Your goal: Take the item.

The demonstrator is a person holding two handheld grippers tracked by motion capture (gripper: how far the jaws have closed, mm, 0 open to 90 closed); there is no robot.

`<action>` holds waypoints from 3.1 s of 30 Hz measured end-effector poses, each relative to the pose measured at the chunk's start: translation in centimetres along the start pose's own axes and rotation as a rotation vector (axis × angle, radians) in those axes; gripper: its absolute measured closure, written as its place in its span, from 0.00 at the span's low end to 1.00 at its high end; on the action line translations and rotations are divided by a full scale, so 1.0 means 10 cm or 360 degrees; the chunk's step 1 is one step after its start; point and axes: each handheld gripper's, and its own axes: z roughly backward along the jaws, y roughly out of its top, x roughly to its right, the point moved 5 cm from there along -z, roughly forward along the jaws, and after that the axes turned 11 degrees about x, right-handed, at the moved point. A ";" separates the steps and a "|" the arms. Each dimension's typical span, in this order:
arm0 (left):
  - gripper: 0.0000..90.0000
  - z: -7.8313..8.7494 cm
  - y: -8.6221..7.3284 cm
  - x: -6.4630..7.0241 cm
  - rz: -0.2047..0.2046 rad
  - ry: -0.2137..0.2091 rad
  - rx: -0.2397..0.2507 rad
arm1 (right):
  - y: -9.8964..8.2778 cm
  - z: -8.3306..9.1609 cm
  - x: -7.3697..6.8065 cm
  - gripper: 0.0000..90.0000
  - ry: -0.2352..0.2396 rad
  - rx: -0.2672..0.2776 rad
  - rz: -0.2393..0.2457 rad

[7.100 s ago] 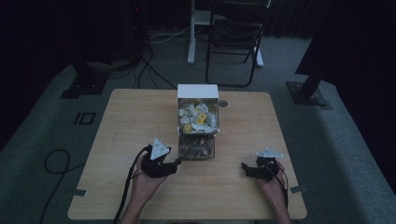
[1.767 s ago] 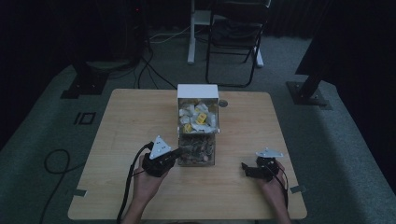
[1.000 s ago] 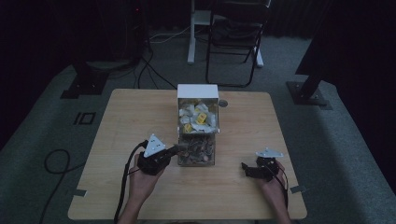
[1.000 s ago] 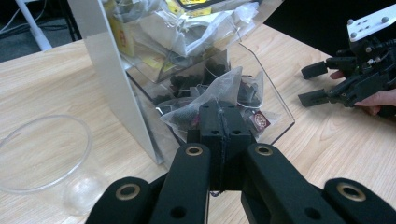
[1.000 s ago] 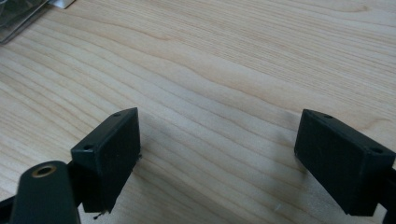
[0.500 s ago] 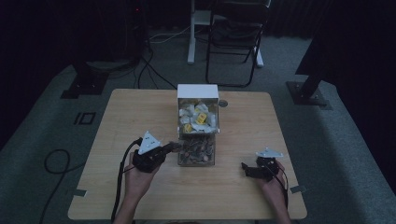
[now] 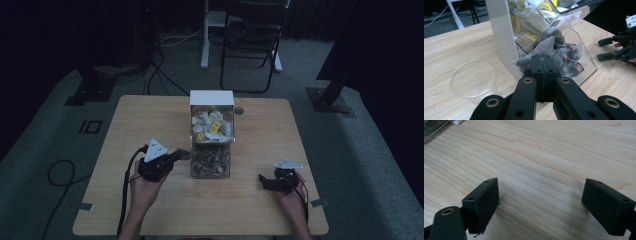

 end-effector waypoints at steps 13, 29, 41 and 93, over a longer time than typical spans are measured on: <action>1.00 0.03 0.00 -0.12 0.0019 0.0052 0.0009 | 0.01 -0.02 -0.01 0.16 0.0012 0.0001 0.0009; 1.00 0.05 0.01 -0.24 0.0034 0.0094 0.0017 | 0.01 -0.02 -0.01 0.16 0.0011 0.0002 0.0008; 1.00 0.06 0.02 -0.31 0.0043 0.0125 0.0024 | 0.01 -0.02 -0.01 0.16 0.0011 0.0002 0.0008; 1.00 -0.16 -0.10 -0.67 0.0146 0.0274 -0.0002 | 0.01 -0.02 -0.01 0.16 0.0012 0.0001 0.0010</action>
